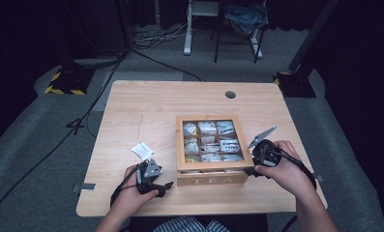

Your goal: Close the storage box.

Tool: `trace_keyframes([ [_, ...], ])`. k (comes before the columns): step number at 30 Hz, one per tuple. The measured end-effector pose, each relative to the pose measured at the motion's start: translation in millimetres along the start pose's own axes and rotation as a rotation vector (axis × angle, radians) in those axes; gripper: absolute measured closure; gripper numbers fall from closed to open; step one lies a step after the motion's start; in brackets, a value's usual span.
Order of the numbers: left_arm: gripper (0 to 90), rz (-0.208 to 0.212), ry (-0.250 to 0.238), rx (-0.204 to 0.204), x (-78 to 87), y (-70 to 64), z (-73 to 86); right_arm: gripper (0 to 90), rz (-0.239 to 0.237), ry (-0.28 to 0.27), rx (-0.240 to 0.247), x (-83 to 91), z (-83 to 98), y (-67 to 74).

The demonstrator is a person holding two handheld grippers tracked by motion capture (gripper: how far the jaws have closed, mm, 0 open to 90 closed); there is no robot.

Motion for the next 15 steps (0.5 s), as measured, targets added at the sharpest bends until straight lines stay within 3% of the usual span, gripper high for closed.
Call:
trace_keyframes([
  [15, 26.8, 0.0, 0.0, 0.0, 0.0, 0.0, 0.0, 50.5, -0.005, 0.047, 0.008, -7.6, 0.9, 0.7],
])
Point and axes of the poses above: each handheld gripper's, and its own axes: x roughly backward along the jaws, z roughly out of its underside, y roughly to its left, the point moved 4 cm from there along -x, roughly forward along the jaws, and after that the axes turned 4 degrees about x, right-handed, at the moved point
